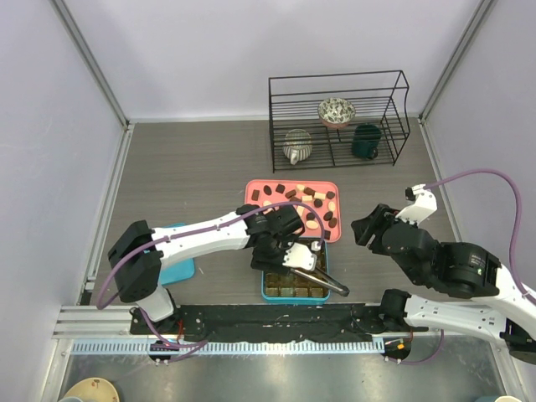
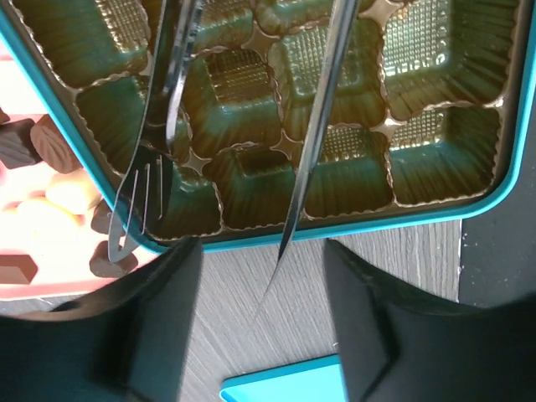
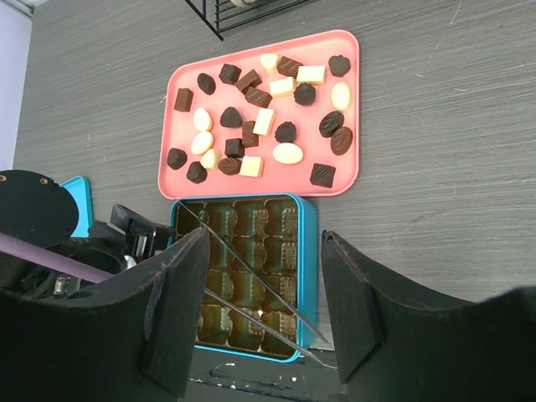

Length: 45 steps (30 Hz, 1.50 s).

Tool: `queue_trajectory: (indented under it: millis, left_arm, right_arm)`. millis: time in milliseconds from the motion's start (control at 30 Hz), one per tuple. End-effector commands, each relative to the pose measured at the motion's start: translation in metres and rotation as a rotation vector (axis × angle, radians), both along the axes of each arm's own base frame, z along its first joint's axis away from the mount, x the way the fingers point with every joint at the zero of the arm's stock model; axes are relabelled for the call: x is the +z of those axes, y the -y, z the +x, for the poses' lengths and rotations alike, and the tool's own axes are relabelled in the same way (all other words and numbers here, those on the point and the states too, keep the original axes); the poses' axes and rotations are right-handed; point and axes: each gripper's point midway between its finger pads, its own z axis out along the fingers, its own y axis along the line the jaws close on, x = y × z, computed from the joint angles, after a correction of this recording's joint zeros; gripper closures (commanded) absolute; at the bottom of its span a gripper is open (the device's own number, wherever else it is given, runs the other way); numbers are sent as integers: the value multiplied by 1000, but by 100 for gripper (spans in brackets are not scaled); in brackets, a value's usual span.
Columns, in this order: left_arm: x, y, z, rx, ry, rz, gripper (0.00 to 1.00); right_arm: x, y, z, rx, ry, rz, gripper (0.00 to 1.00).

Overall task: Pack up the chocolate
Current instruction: Pick up the clamp from the packing box.

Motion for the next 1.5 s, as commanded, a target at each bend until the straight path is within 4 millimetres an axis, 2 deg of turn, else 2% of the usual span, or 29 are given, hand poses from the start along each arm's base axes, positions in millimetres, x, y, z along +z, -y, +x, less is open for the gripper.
queue_trajectory:
  millis: [0, 167, 267, 300, 400, 533, 667, 767, 867, 933, 1000, 1033, 1100, 1167, 1233, 1267, 1333, 1367, 1400, 1433, 1467]
  left_arm:
    - [5, 2, -5, 1, -25, -3, 41]
    - [-2, -5, -6, 6, -27, 27, 54]
    - [-8, -8, -8, 13, -38, 48, 70]
    - [-9, -9, -8, 16, -38, 54, 80]
    - [-12, -9, -7, 34, -42, 67, 92]
    - [-13, -10, -4, 55, -29, 79, 99]
    - [-6, -8, -5, 69, -27, 52, 100]
    - [6, -5, -4, 96, -20, 23, 100]
    - [27, 3, -4, 132, -30, -21, 100]
    - [48, 15, -4, 161, -39, -77, 100]
    - [62, 18, -6, 186, -59, -99, 100]
    - [79, 27, -3, 198, -60, -148, 100]
    - [95, 30, -3, 235, -108, -185, 100]
    - [124, 38, 3, 295, -157, -262, 100]
    - [141, 43, 6, 346, -228, -310, 100]
    - [156, 44, 16, 411, -262, -346, 100]
    - [173, 49, 14, 433, -356, -397, 100]
    - [189, 51, 16, 466, -417, -444, 100]
    - [197, 51, 18, 476, -434, -471, 100]
    - [205, 51, 22, 492, -454, -504, 100]
    - [218, 51, 21, 504, -472, -538, 100]
  right_arm:
    - [15, 9, 3, -38, 34, 16, 39]
    - [16, 8, 3, -33, 32, 15, 40]
    - [16, 9, 2, -32, 29, 12, 40]
    - [16, 10, 2, -35, 28, 12, 40]
    - [15, 10, 2, -36, 24, 12, 40]
    - [14, 9, 1, -35, 19, 16, 40]
    - [17, 7, 1, -30, 20, 29, 40]
    - [20, 8, 1, -27, 29, 33, 39]
    - [31, 11, 1, -21, 54, 51, 36]
    - [43, 15, 0, -14, 83, 67, 30]
    - [53, 18, 0, -8, 106, 74, 22]
    - [56, 20, 1, -2, 119, 55, 20]
    - [68, 22, 1, 7, 142, 52, 14]
    - [78, 25, 3, 15, 168, 19, 12]
    - [99, 29, 3, 19, 209, 45, 9]
    - [110, 32, 4, 14, 244, 62, 7]
    - [129, 43, 0, 1, 296, 134, 4]
    - [143, 50, -5, 22, 345, 201, 3]
    - [150, 50, -8, 41, 373, 232, 1]
    - [167, 51, -11, 59, 426, 315, 1]
    - [163, 42, -15, 123, 444, 311, 0]
